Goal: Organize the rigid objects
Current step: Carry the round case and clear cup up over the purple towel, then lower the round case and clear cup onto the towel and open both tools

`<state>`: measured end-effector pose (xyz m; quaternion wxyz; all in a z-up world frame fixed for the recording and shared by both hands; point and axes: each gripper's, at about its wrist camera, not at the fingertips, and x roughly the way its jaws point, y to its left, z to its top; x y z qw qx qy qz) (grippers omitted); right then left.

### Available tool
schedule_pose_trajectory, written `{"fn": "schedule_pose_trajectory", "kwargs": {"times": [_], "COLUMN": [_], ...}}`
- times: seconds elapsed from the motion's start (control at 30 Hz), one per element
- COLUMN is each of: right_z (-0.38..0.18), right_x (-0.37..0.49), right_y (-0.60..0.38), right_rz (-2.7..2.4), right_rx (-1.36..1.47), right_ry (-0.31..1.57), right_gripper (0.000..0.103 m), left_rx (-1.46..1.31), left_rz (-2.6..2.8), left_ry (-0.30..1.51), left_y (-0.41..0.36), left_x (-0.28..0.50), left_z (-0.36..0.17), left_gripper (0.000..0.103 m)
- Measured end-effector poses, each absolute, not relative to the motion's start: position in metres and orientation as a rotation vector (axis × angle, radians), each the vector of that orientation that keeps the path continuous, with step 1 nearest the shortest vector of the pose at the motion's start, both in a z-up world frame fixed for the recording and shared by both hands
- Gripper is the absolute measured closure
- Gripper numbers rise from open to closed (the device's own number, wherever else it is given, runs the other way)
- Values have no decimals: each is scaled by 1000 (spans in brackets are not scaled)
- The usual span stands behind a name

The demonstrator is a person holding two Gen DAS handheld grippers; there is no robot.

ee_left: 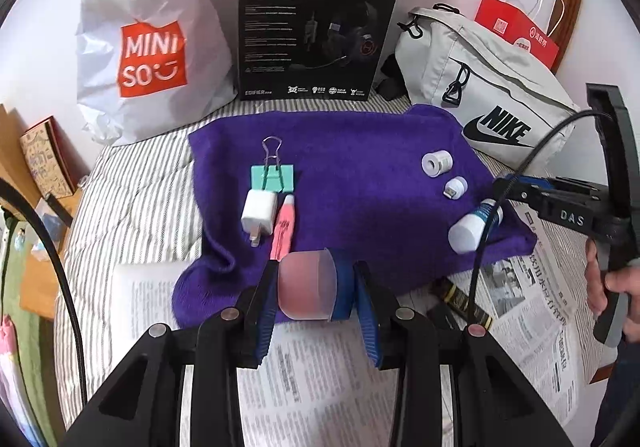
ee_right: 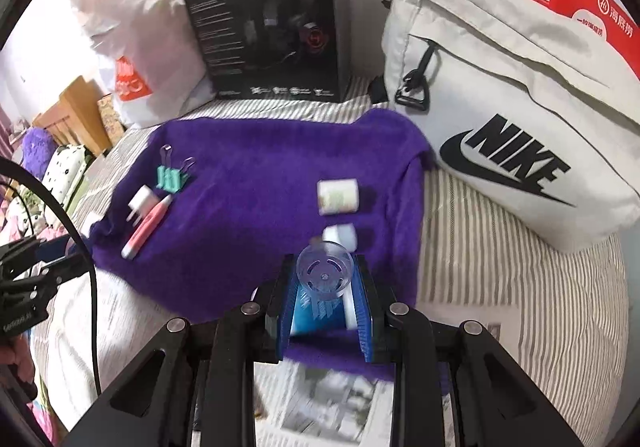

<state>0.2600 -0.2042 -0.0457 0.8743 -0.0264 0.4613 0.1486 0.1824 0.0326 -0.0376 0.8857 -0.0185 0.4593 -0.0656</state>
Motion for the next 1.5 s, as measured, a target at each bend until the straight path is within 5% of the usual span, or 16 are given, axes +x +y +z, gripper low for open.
{"fn": "schedule_pose_trajectory", "kwargs": {"times": [1.13,1.2,1.33,1.5], "right_z": [-103,-104,-101,-92], "right_x": [305,304,303,296], "right_y": [-188,-187,-185,-188], "right_rz": [332,342,368,356], "right_rx": [-115,-118,-116,-149], "right_ry": [1083,1081,1084,1056], "right_gripper": [76,73,47,43], "left_rx": [-47,-46,-50,-45], "left_rz": [-162,-164,-179,-178], "left_ry": [1015,1017,1025,1032], "left_y": [27,27,24,19], "left_x": [234,236,241,251], "left_z": [-73,-73,-75,-79], "left_gripper": [69,69,69,69]}}
